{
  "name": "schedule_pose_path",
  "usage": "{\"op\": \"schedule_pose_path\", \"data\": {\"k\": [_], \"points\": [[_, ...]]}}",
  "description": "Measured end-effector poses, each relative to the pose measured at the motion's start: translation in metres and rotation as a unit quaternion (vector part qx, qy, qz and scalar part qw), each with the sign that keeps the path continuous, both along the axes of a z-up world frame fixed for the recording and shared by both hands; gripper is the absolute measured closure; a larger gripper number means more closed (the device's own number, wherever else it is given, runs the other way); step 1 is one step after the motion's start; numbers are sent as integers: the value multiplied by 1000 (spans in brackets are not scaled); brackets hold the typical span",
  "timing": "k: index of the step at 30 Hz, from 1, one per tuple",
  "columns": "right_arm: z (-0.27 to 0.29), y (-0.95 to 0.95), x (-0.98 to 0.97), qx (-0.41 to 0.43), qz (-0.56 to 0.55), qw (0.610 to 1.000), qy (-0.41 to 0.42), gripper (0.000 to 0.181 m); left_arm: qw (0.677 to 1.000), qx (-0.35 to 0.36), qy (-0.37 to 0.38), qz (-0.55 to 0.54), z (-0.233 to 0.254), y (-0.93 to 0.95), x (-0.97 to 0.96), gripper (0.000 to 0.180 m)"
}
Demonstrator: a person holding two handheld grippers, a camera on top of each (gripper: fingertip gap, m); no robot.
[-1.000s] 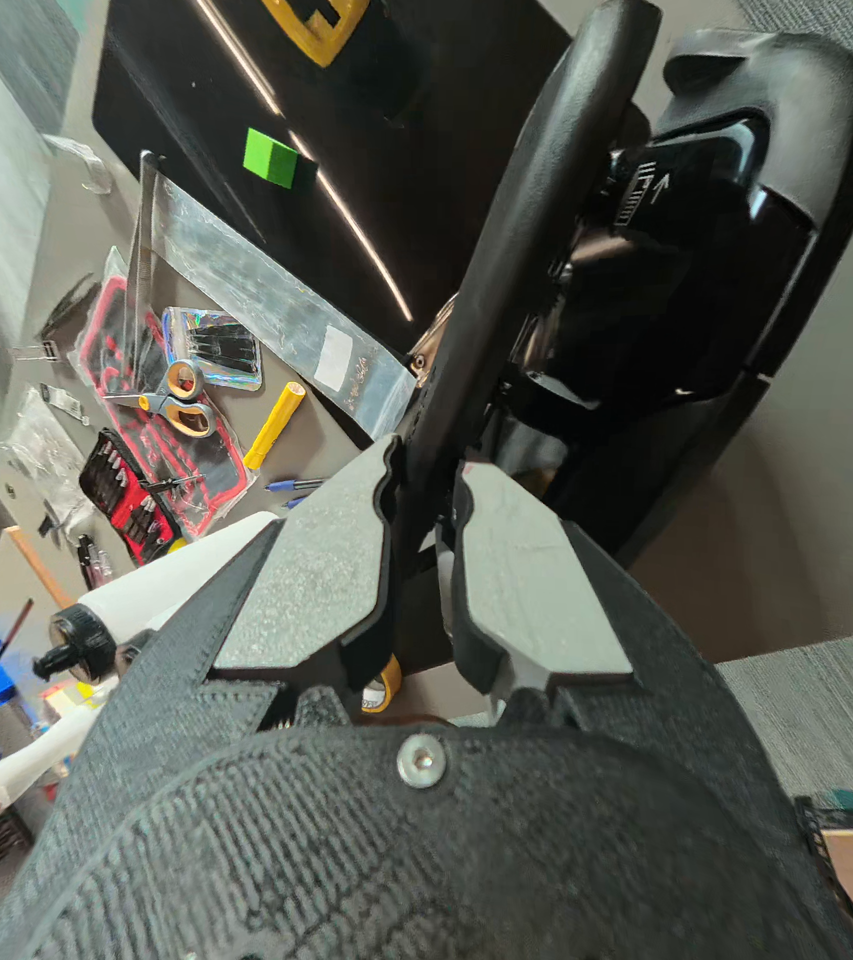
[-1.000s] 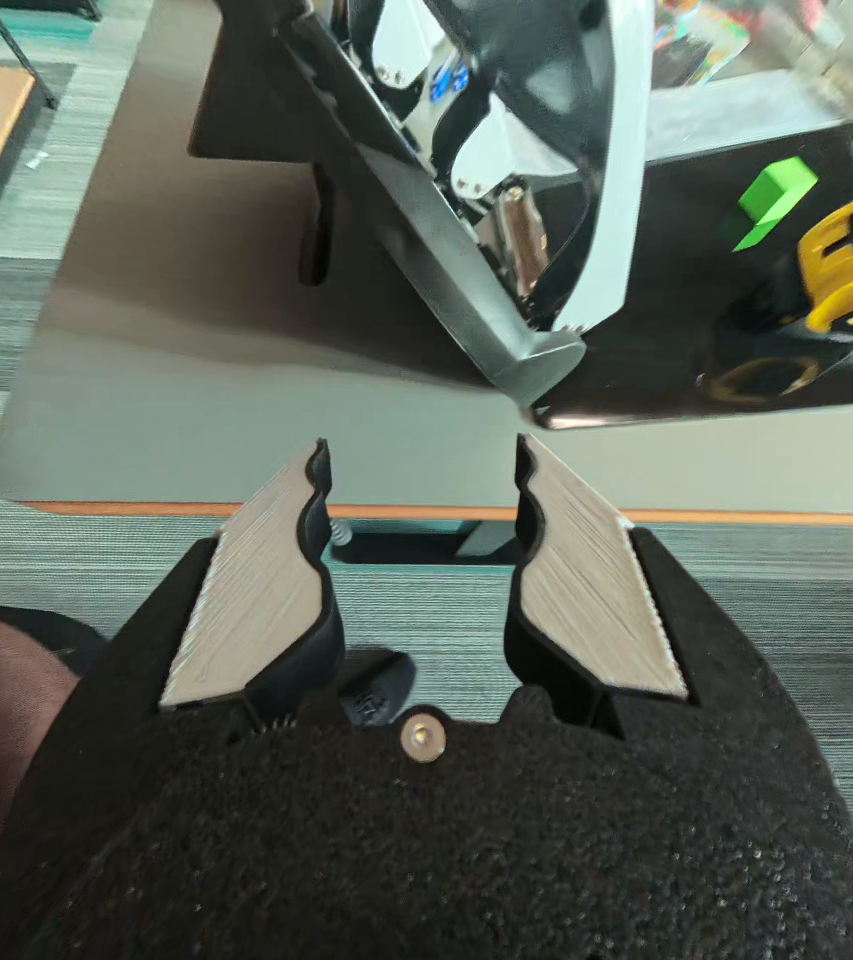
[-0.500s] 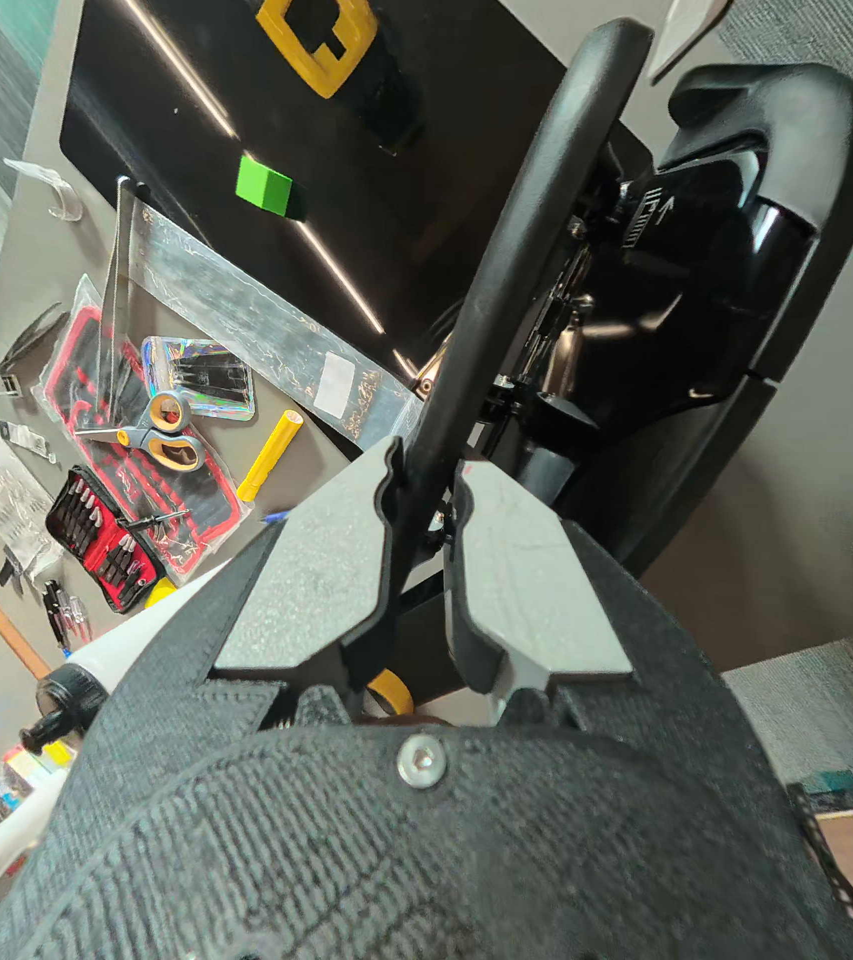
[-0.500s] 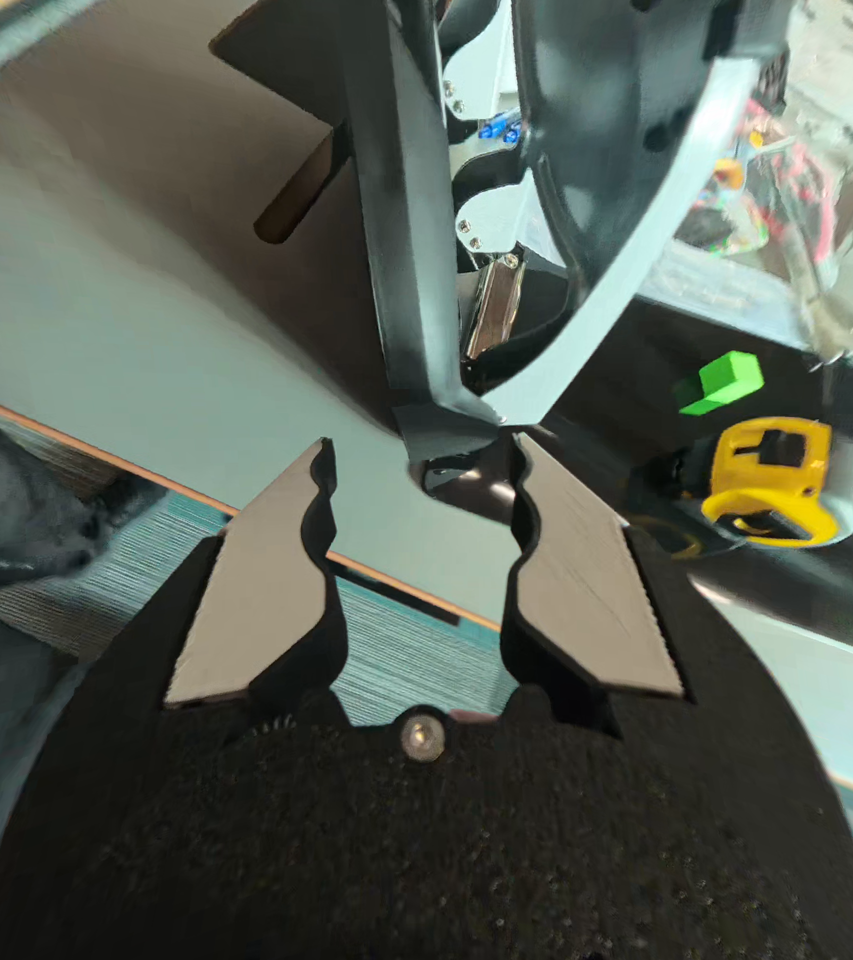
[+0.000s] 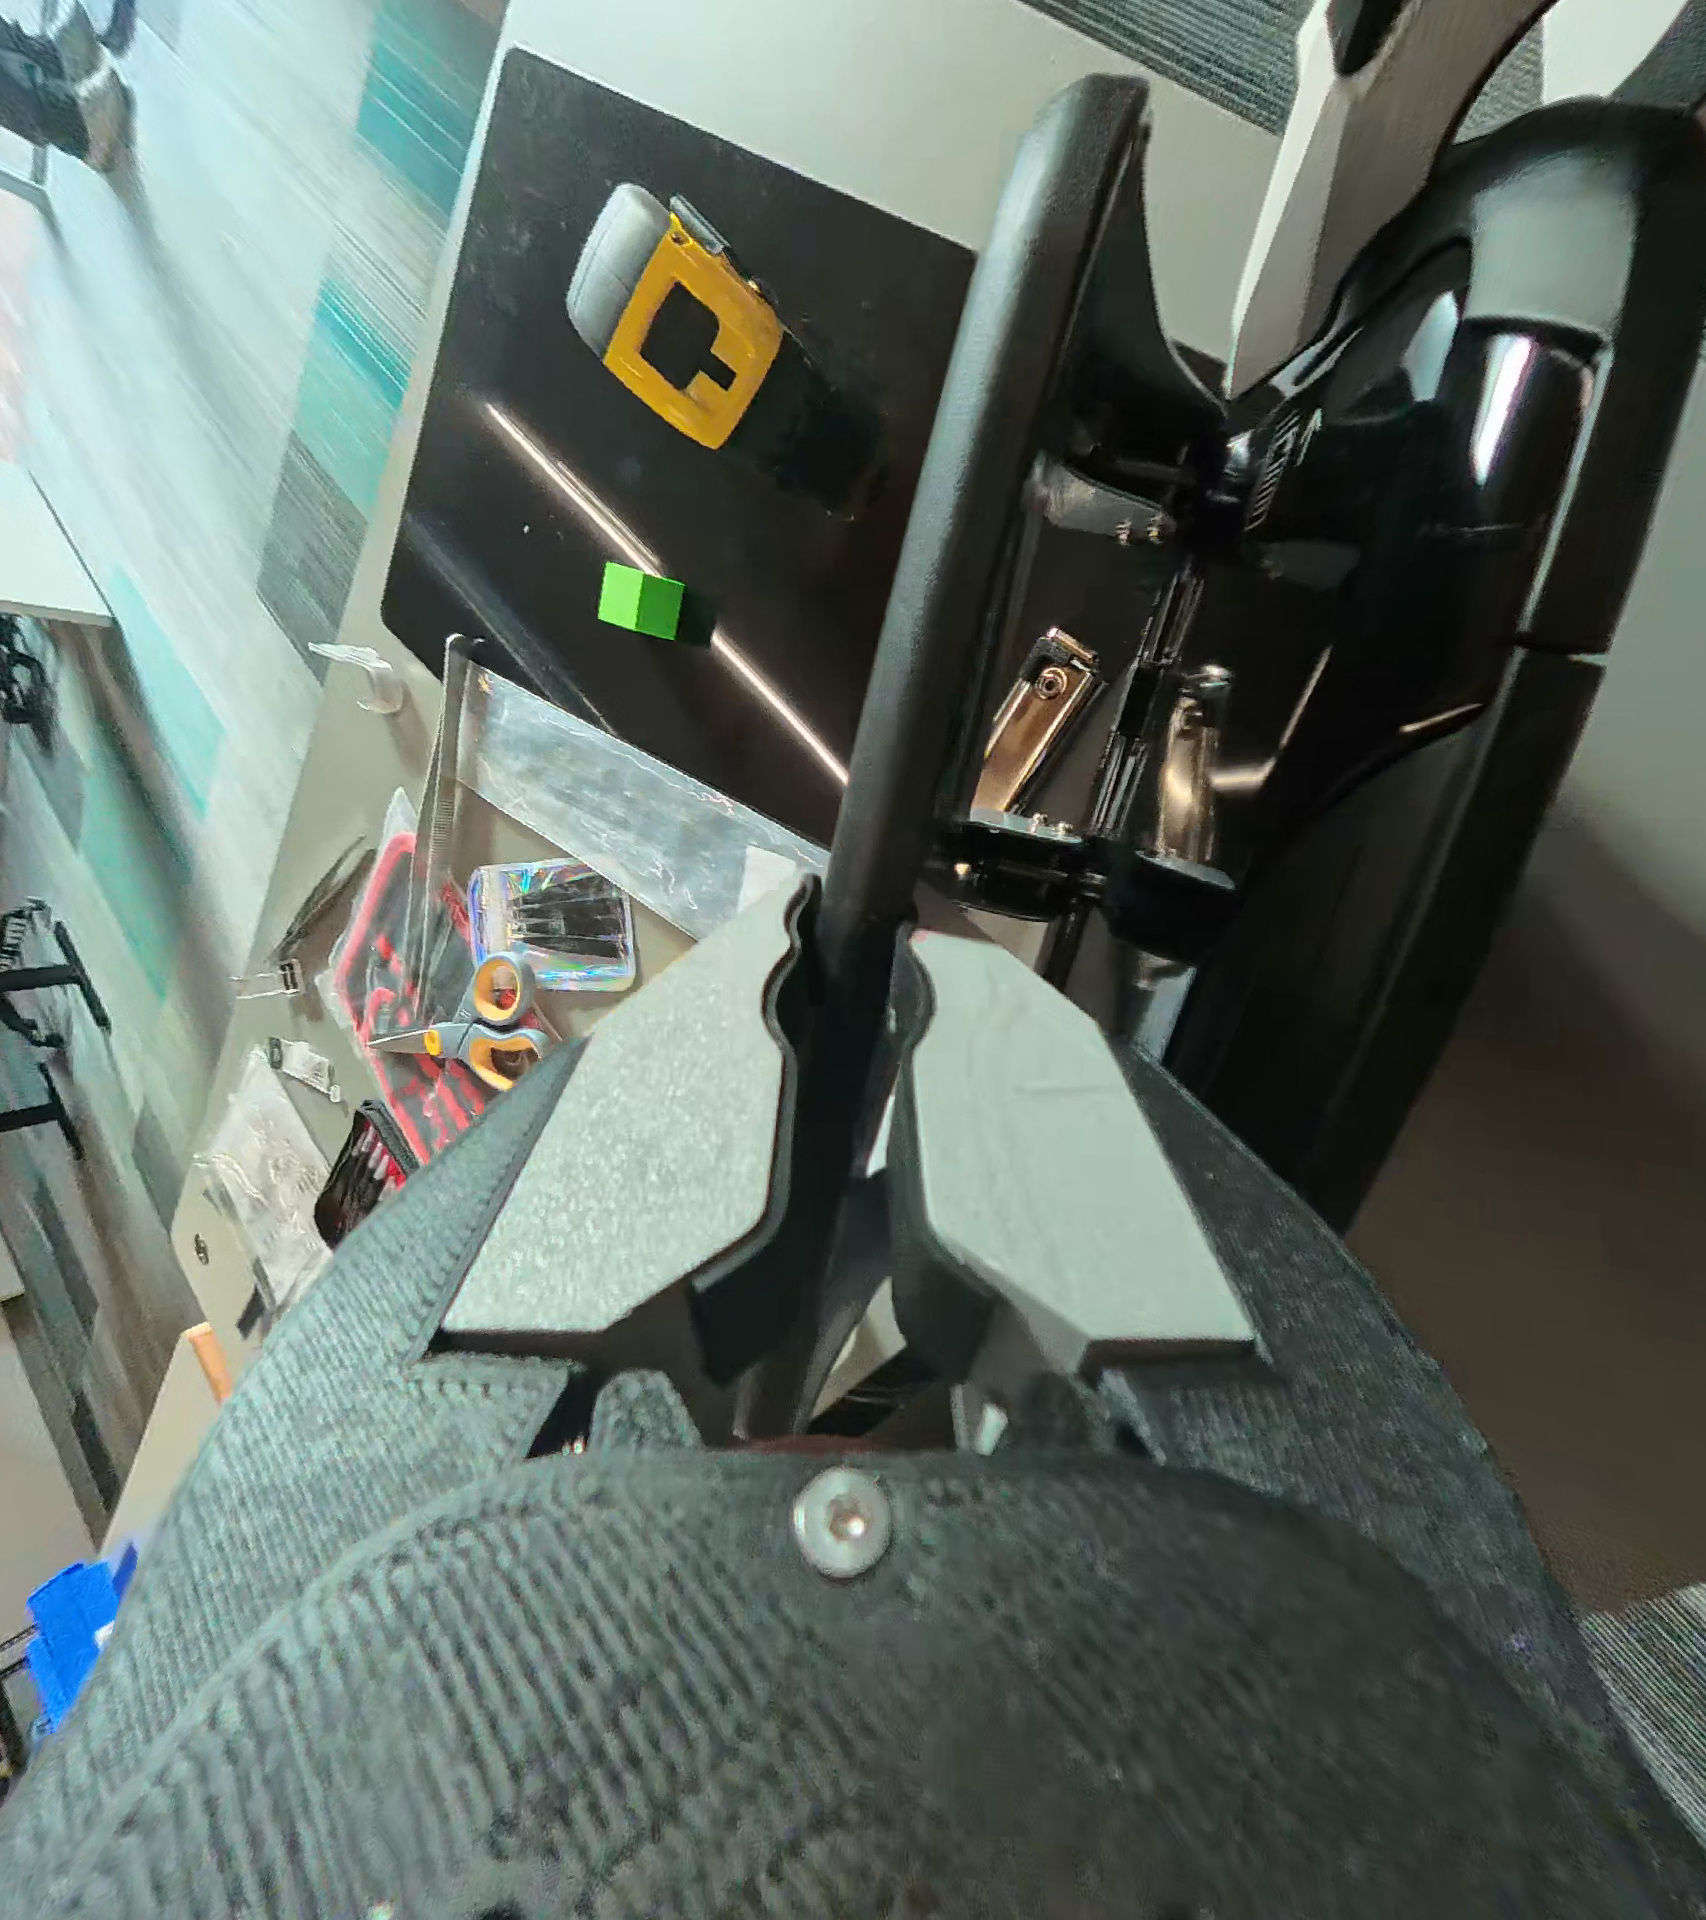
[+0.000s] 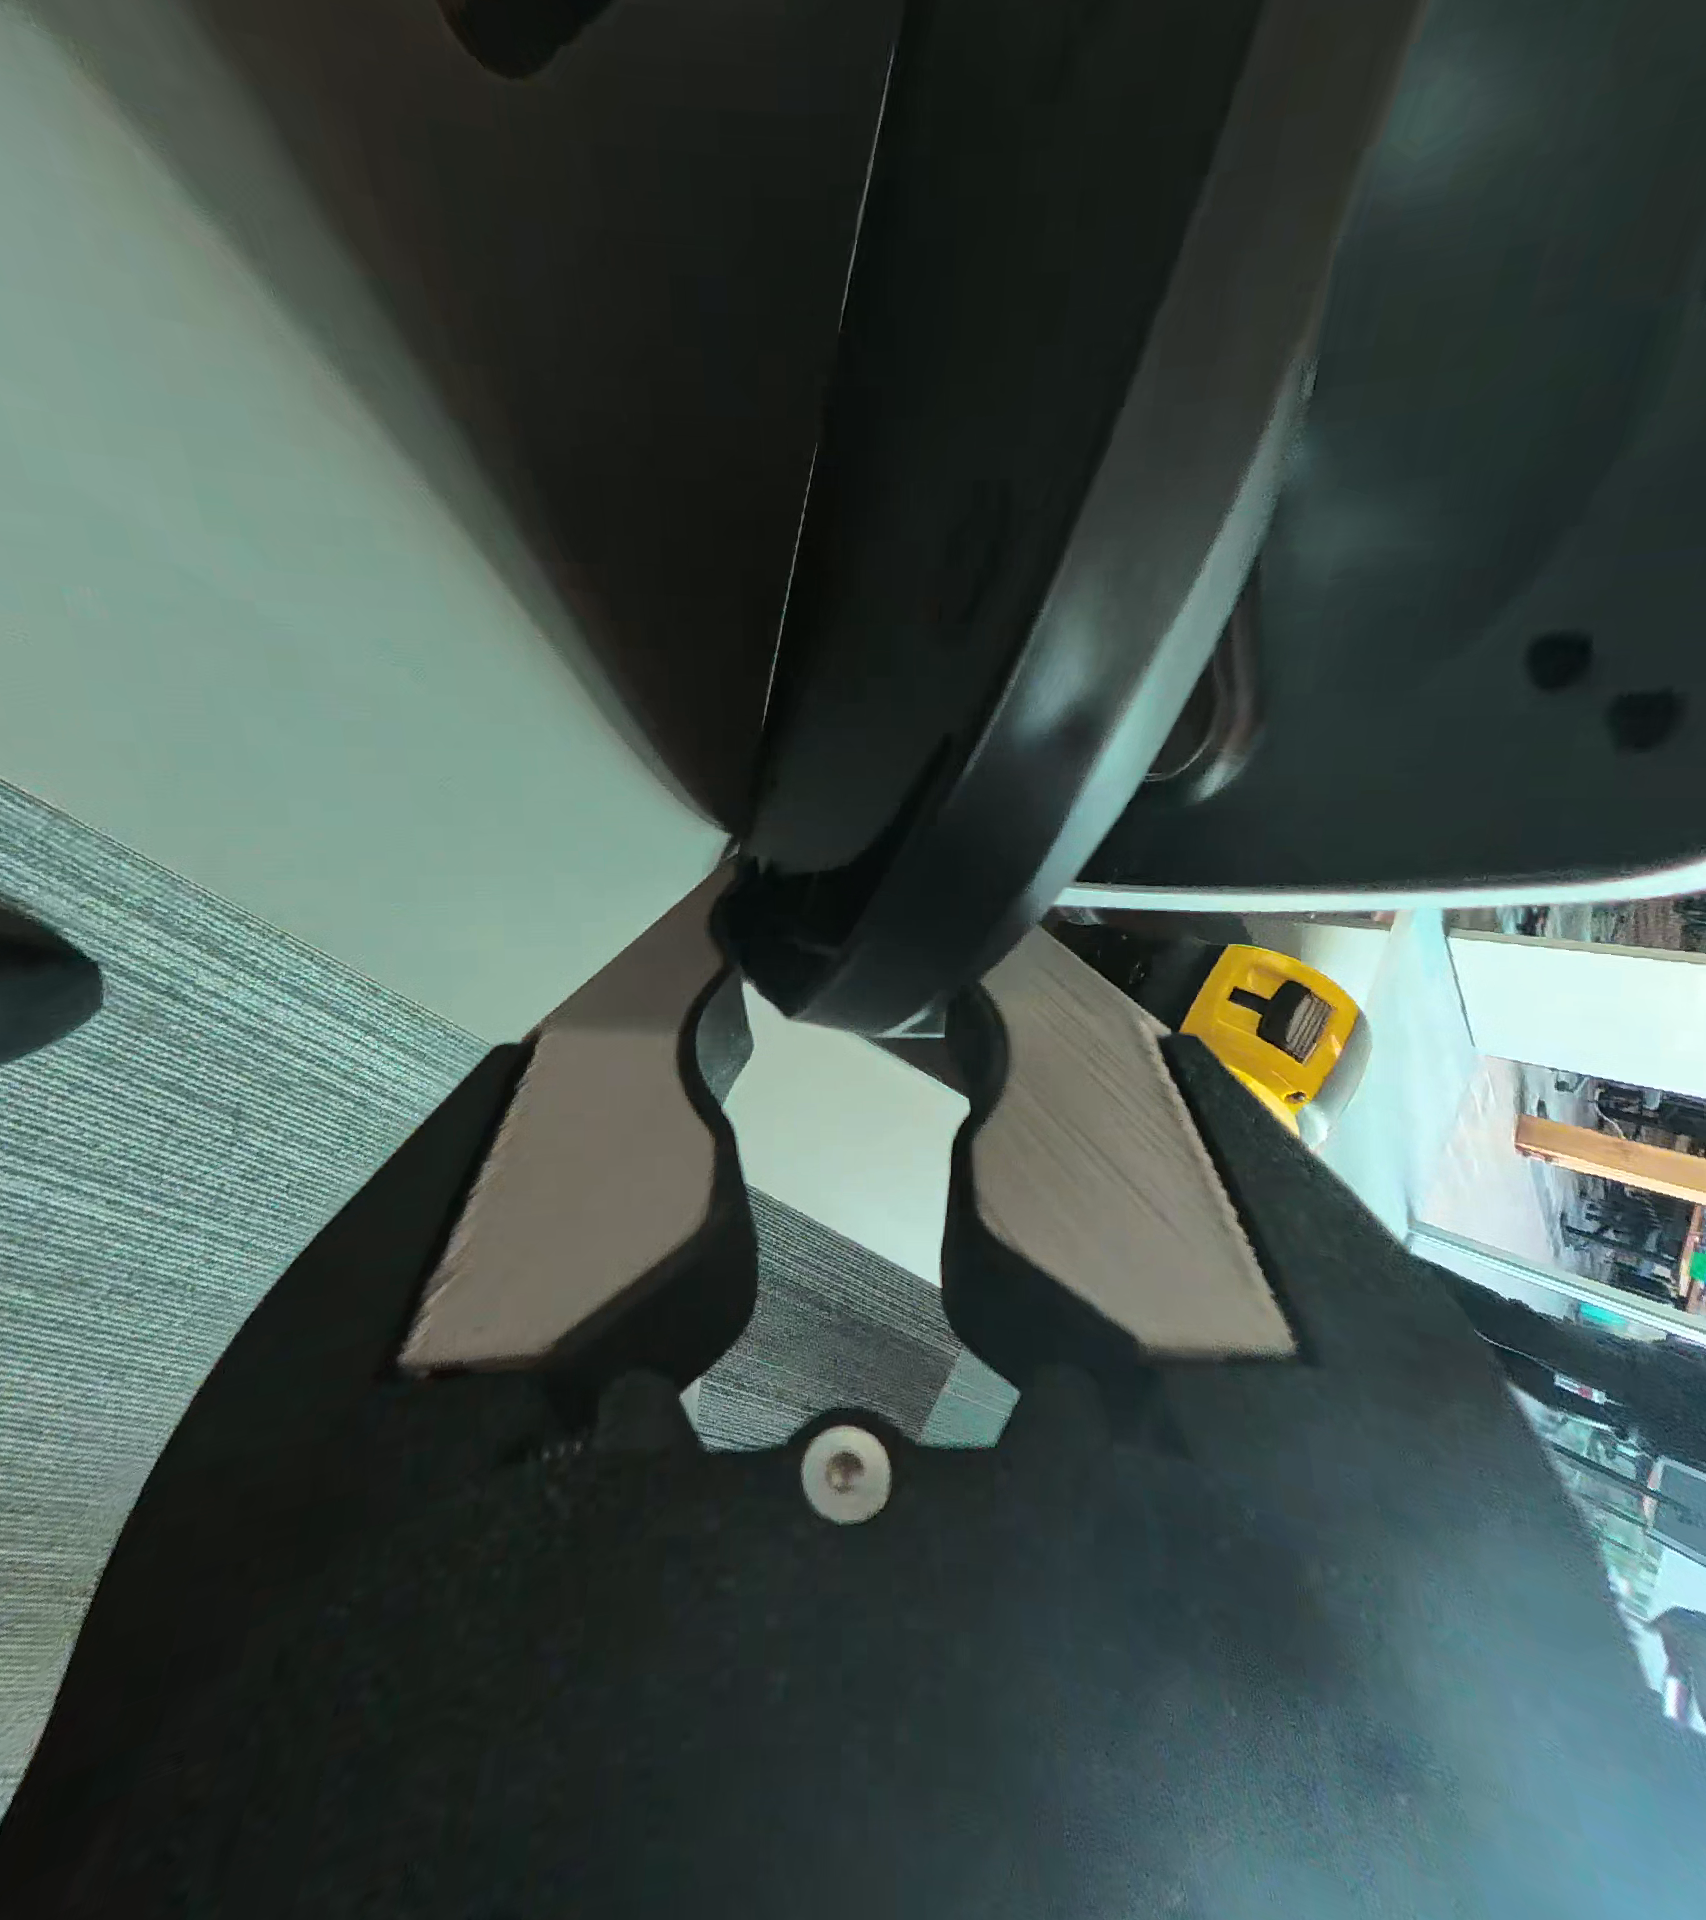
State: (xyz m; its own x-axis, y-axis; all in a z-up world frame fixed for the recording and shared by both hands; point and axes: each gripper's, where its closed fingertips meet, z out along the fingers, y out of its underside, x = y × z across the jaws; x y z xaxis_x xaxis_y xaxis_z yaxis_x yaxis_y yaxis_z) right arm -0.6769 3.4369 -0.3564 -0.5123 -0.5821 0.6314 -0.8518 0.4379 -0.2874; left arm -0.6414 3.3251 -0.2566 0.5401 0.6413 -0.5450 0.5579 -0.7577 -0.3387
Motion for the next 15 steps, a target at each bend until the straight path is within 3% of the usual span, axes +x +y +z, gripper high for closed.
{"op": "schedule_pose_path", "data": {"k": [11,15], "points": [[3,9,4,-34,-5,998,-47,149,1000,-1,9,-9,0,14,6,169],[4,18,23,7,-8,985,-174,148,1000,9,-5,-23,-1,24,15,168]]}}
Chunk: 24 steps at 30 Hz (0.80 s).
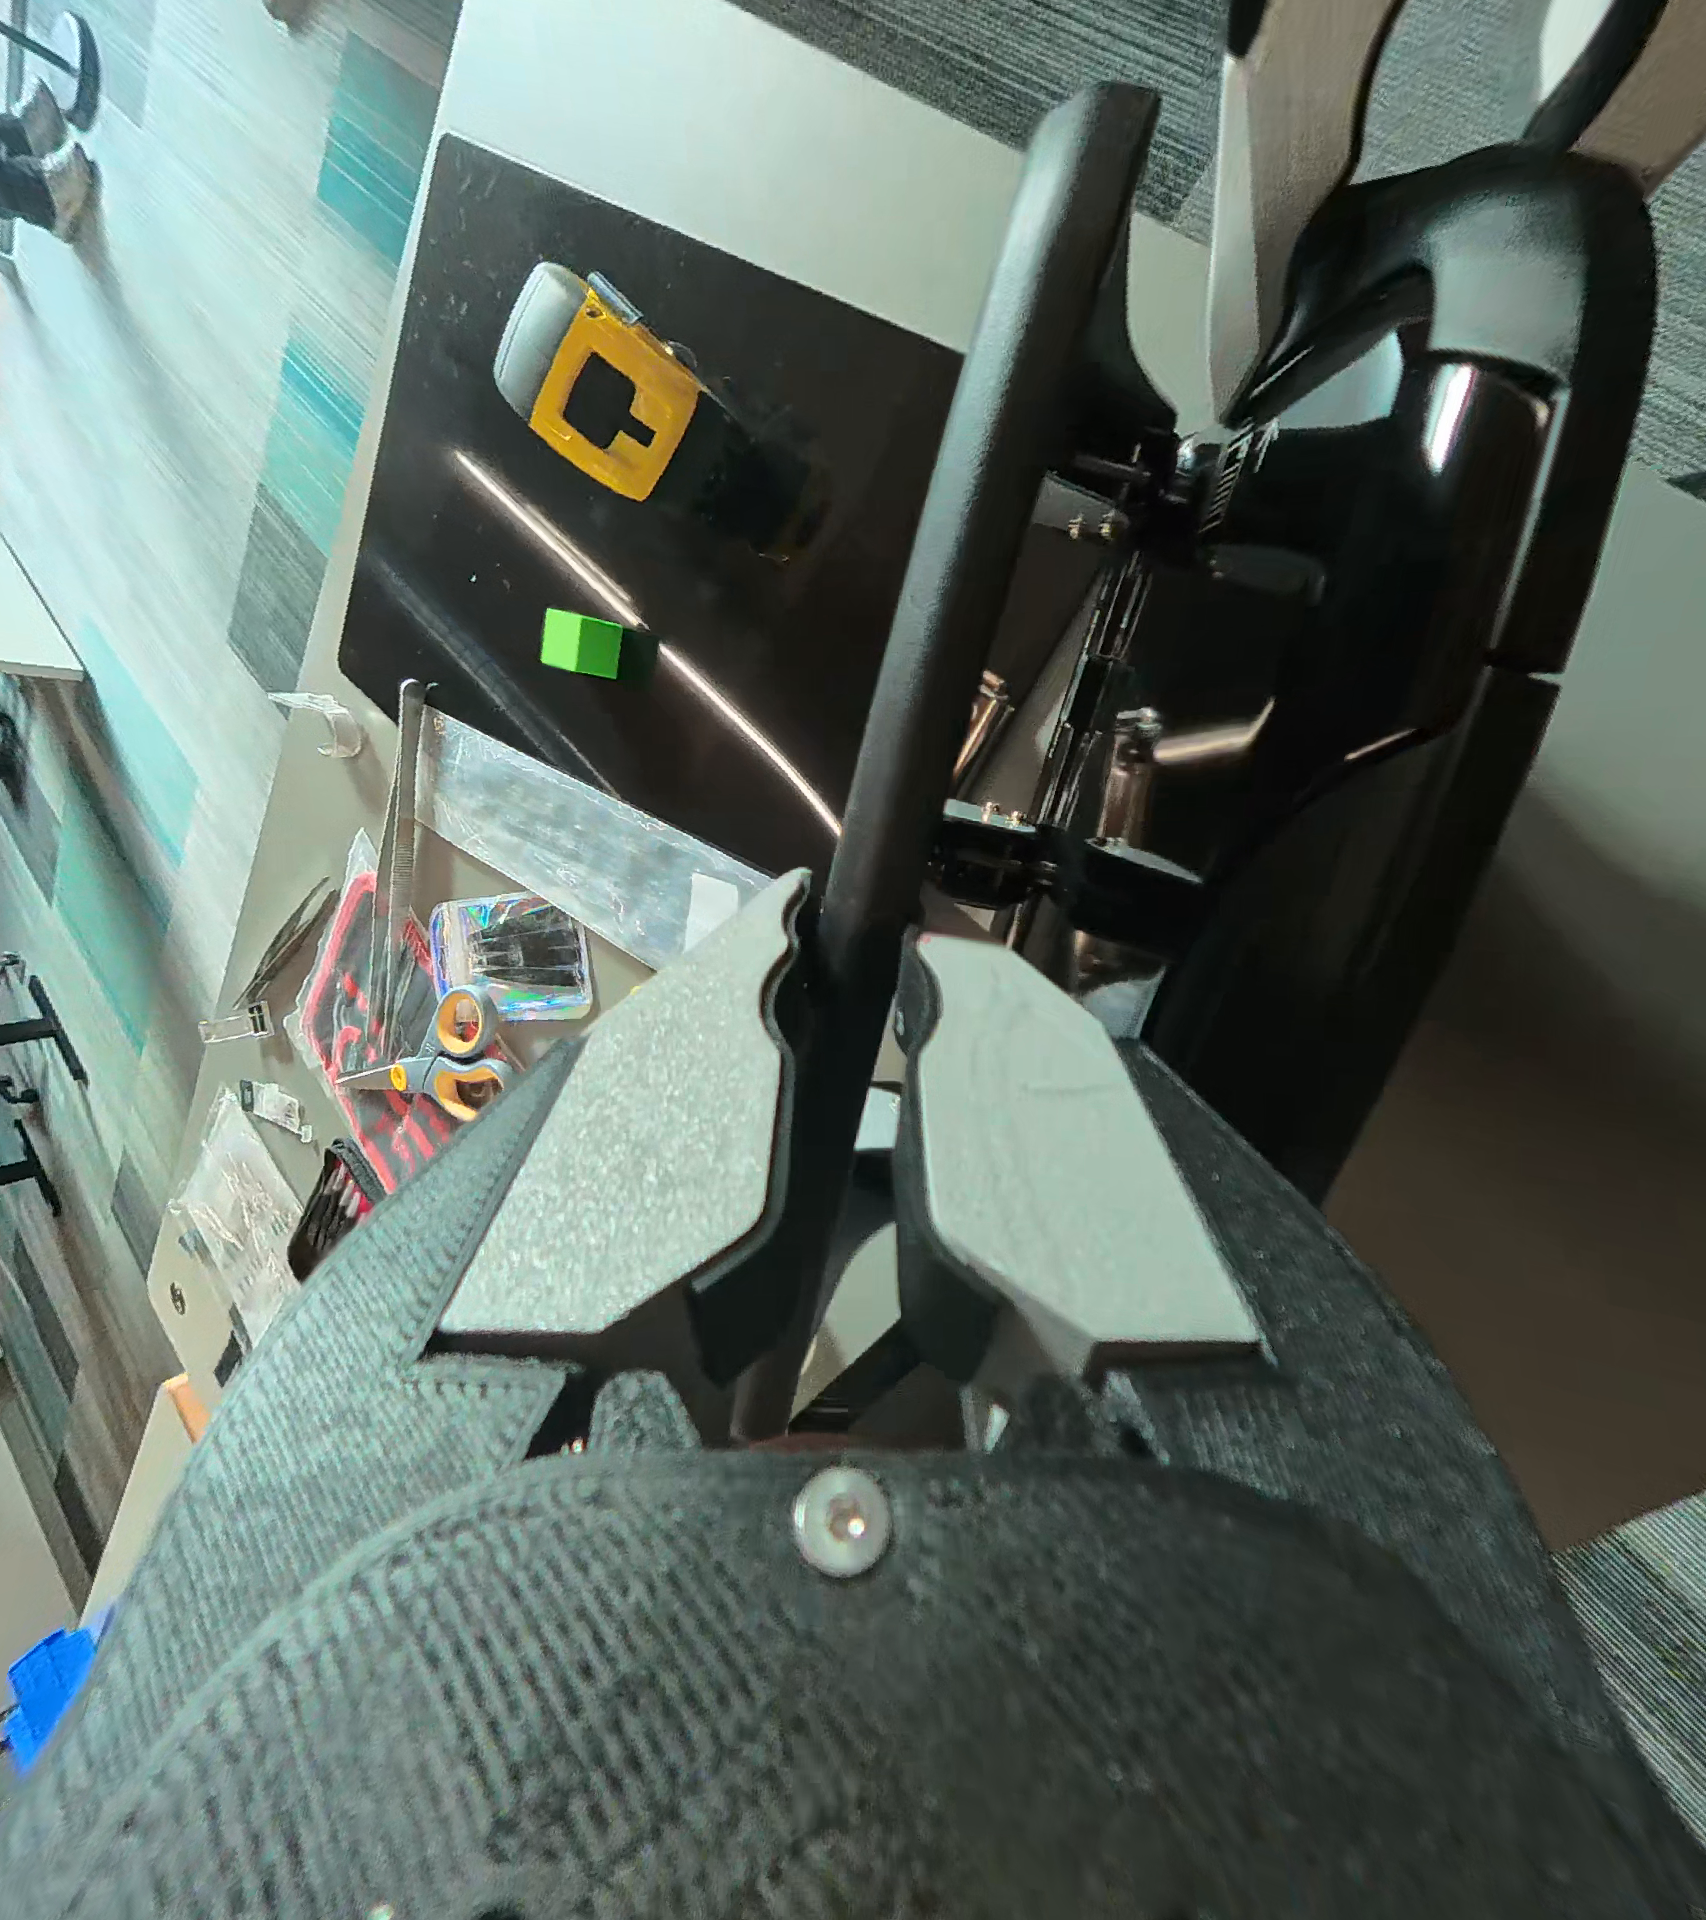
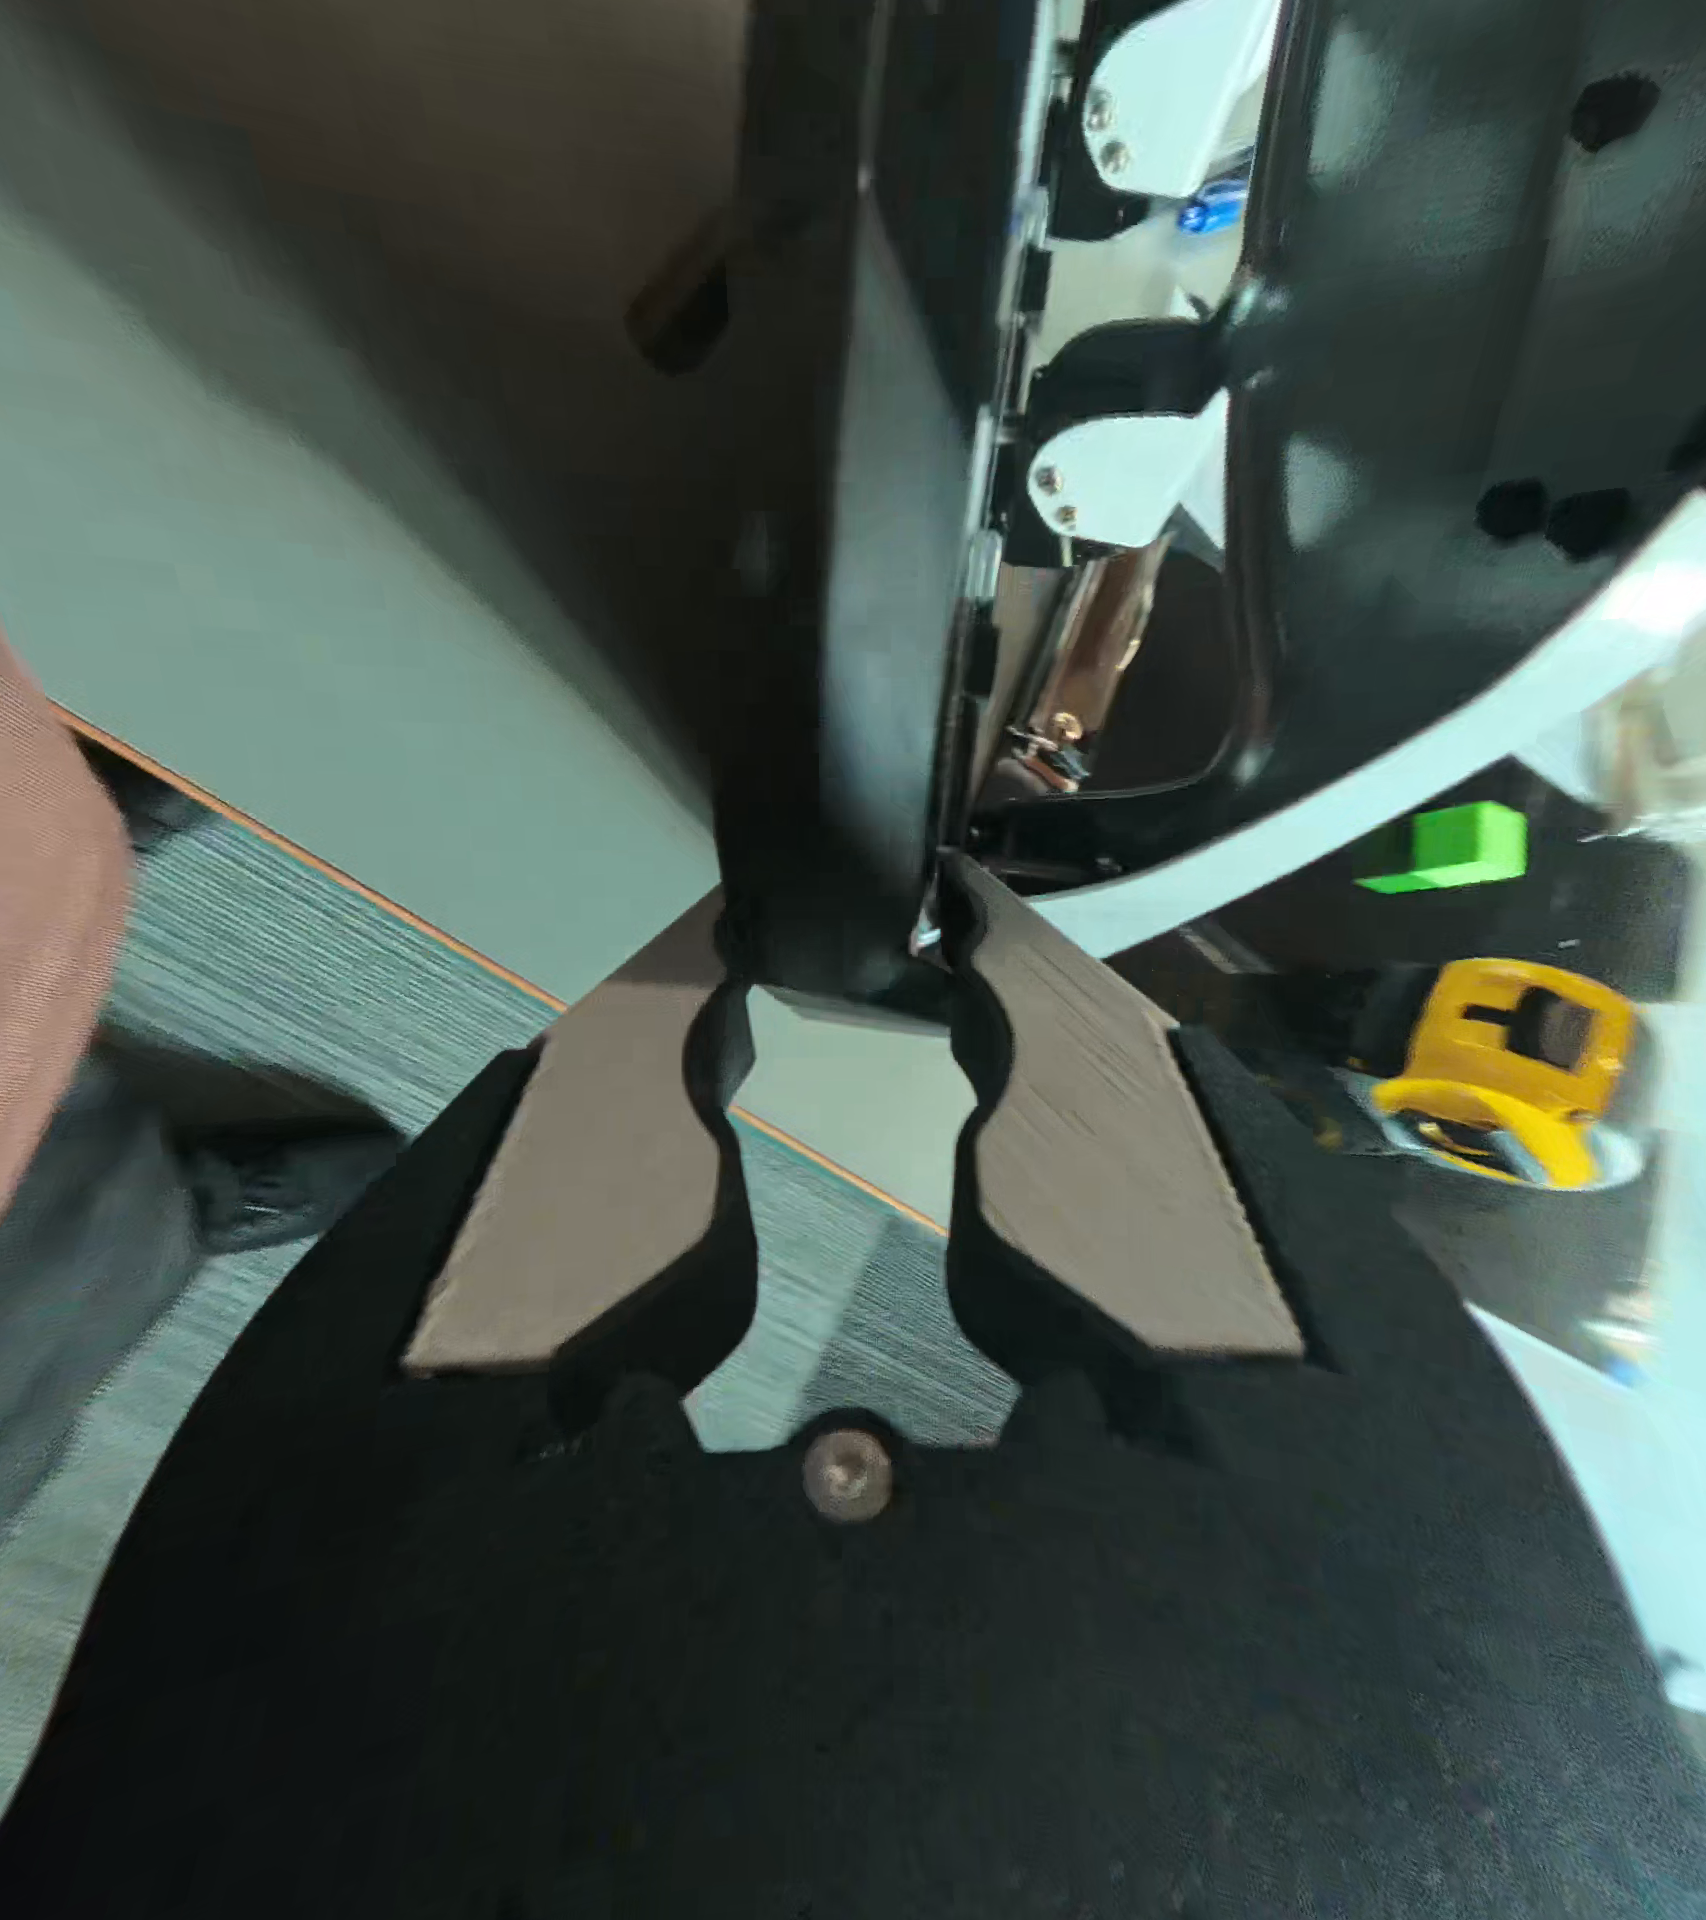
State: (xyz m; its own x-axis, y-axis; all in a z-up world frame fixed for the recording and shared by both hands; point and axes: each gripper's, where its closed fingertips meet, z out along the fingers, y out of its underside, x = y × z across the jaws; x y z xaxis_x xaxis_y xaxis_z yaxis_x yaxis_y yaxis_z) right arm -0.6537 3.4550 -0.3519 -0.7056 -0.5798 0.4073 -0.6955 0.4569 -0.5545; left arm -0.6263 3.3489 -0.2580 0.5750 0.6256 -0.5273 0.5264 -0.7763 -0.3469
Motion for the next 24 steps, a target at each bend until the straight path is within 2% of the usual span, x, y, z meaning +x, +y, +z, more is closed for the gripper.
{"op": "schedule_pose_path", "data": {"k": [3,5,8,10,13,14,16,20,24], "points": [[13,4,6,27,-56,989,-133,144,1000,-1,-3,15,-1,1,3,167],[20,9,3,32,-105,970,-215,130,1000,-3,-6,22,-1,2,3,167],[32,17,-1,50,-193,901,-385,111,1000,1,-12,25,-1,3,6,167],[35,22,-10,58,-242,855,-455,103,1000,3,-11,22,-2,5,8,167],[44,27,-15,73,-271,784,-554,119,1000,13,-21,16,-2,5,7,166],[47,26,-16,71,-274,771,-571,120,999,19,-30,16,-2,3,4,166],[44,24,-22,65,-285,780,-554,116,998,31,-57,20,-1,-2,-5,166],[44,17,-39,46,-318,830,-457,113,996,40,-80,21,-2,-11,-20,167],[78,9,-22,2,-253,887,-386,114,995,45,-87,23,-2,-12,-23,167]]}}
